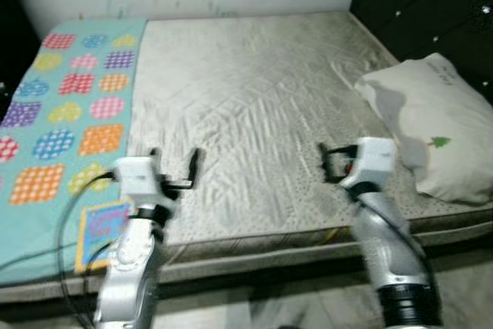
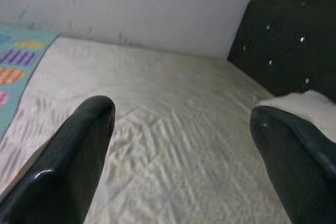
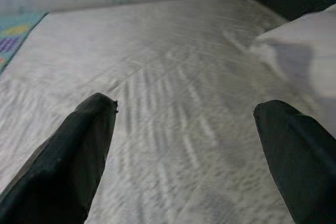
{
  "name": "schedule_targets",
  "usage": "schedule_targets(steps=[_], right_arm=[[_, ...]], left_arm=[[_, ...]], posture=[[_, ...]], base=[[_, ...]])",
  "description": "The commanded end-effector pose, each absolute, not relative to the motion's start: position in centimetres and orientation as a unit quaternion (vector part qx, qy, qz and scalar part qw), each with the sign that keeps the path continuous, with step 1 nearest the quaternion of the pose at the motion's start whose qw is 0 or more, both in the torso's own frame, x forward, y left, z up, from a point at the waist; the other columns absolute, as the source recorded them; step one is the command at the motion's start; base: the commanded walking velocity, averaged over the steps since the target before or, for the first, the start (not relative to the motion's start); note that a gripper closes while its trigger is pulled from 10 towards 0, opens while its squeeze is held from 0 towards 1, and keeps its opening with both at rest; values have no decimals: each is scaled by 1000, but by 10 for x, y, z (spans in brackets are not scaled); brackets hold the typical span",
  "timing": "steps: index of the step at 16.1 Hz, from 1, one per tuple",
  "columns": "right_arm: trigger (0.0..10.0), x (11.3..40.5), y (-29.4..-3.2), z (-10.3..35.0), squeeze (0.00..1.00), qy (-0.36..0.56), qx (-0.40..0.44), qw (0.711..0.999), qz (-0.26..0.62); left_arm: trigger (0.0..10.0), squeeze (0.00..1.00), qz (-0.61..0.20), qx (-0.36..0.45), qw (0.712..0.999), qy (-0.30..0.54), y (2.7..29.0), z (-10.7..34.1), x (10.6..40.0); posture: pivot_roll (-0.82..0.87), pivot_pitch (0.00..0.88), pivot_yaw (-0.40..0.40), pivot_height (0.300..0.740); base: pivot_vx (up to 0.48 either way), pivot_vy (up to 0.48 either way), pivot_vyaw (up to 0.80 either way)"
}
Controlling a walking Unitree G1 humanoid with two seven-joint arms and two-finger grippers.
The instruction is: Clean up the room
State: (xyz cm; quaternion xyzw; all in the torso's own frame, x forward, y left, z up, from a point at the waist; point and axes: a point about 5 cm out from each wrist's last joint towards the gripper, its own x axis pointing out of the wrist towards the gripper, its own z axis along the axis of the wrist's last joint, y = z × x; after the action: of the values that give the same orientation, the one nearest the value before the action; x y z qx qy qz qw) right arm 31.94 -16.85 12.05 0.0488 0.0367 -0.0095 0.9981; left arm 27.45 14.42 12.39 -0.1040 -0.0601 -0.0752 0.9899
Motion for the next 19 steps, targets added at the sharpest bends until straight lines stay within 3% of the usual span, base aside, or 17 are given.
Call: schedule_targets(steps=[1, 8, 13, 19], right_arm=[[10000, 321, -157, 123, 0, 32, 52, 998, 7], [10000, 321, -157, 121, 0, 35, 52, 998, 6], [10000, 320, -157, 120, 0, 36, 51, 998, 4], [10000, 320, -157, 120, 0, 38, 50, 998, 5]], left_arm=[[10000, 0, -60, -93, 992, -63, 155, 125, 274], [10000, 0, -47, -98, 992, -56, 156, 124, 276], [10000, 0, -46, -99, 992, -56, 157, 124, 277], [10000, 0, -46, -100, 992, -58, 157, 125, 277]], posture=[[-24, 89, -19, 740], [-24, 93, -17, 740], [-25, 97, -15, 740], [-26, 99, -17, 740]], base=[[341, 0, 0], [0, 82, 0], [0, 347, -716], [0, 394, -372]])
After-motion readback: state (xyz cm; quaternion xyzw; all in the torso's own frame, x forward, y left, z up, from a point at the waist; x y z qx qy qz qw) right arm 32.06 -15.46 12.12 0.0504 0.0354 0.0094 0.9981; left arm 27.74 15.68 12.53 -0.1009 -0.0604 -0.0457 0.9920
